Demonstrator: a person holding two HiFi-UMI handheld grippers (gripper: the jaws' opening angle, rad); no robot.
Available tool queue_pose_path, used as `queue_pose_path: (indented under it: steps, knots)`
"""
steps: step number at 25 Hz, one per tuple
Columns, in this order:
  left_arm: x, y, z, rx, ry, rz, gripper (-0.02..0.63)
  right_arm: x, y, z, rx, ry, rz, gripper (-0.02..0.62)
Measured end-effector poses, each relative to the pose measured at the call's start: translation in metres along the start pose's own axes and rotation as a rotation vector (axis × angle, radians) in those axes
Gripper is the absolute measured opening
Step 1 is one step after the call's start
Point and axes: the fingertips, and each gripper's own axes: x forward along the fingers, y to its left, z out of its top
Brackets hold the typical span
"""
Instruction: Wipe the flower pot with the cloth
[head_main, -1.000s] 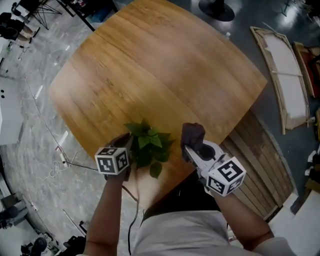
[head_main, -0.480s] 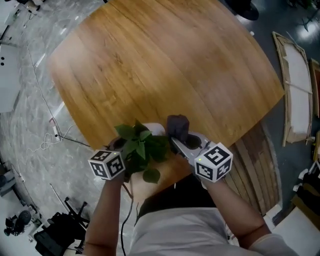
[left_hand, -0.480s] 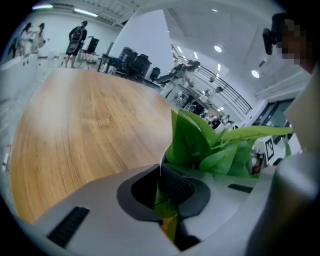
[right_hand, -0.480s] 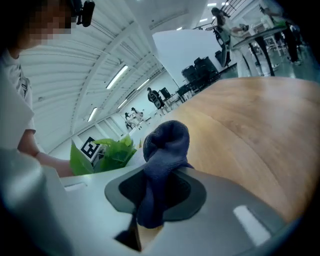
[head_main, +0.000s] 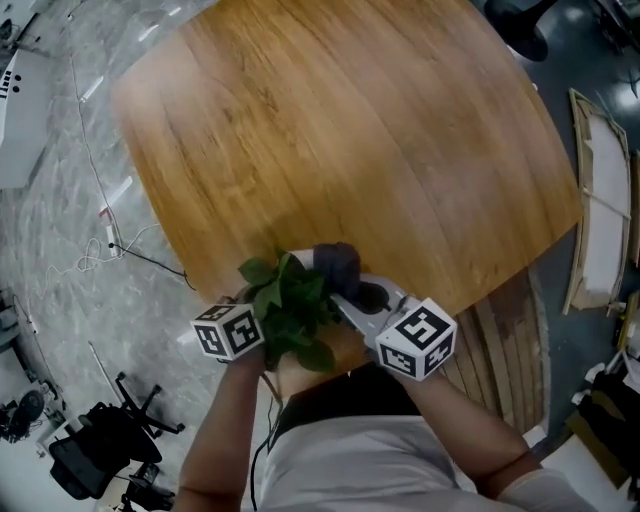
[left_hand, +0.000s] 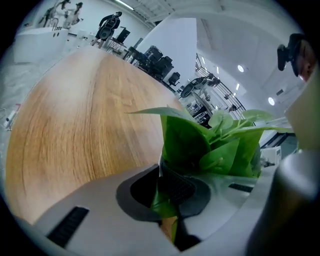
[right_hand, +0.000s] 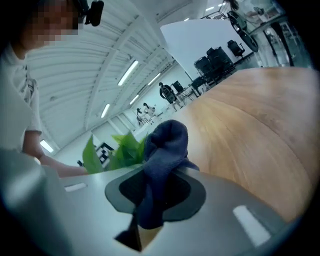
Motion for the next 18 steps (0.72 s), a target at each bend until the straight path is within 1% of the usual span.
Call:
queue_pose_path:
  steps: [2, 3, 5, 7, 11, 13, 14, 15, 17, 18]
  knots:
    - [0.0, 0.002, 0.004, -0.002, -0.008, -0.002, 0.021, -0.001, -0.038, -0.017, -0.024, 0.04, -0.1, 0.064]
    - [0.0, 0.003, 0.004, -0.002, -0.01, -0.003, 0.021, -0.002, -0.055, -0.025, -0.015, 0.056, -0.137, 0.064]
    - [0.001, 0.004, 0.004, -0.01, -0.011, -0.001, 0.021, -0.003, -0.069, -0.033, 0.012, 0.07, -0.169, 0.063]
    - [0.002, 0.007, 0.003, -0.031, -0.01, 0.007, 0.023, -0.001, -0.055, -0.027, 0.008, 0.06, -0.148, 0.063]
    - [-0.001, 0.01, 0.0, -0.068, 0.0, 0.039, 0.025, 0.006, 0.011, -0.004, 0.016, 0.007, -0.008, 0.063]
    - [-0.001, 0.006, -0.002, -0.088, 0.01, 0.045, 0.025, 0.006, 0.03, 0.001, 0.029, -0.011, 0.038, 0.063]
    - [-0.001, 0.004, -0.003, -0.103, 0.015, 0.041, 0.025, 0.006, 0.031, 0.001, 0.025, -0.014, 0.038, 0.063]
    - [-0.001, 0.003, -0.003, -0.117, 0.016, 0.039, 0.025, 0.005, 0.025, -0.002, 0.011, -0.011, 0.02, 0.063]
    - [0.0, 0.003, -0.003, -0.149, 0.01, 0.033, 0.025, 0.003, -0.005, -0.012, -0.015, 0.005, -0.065, 0.061]
    - [0.002, 0.003, -0.002, -0.17, 0.004, 0.026, 0.025, 0.002, -0.023, -0.018, -0.012, 0.012, -0.113, 0.061]
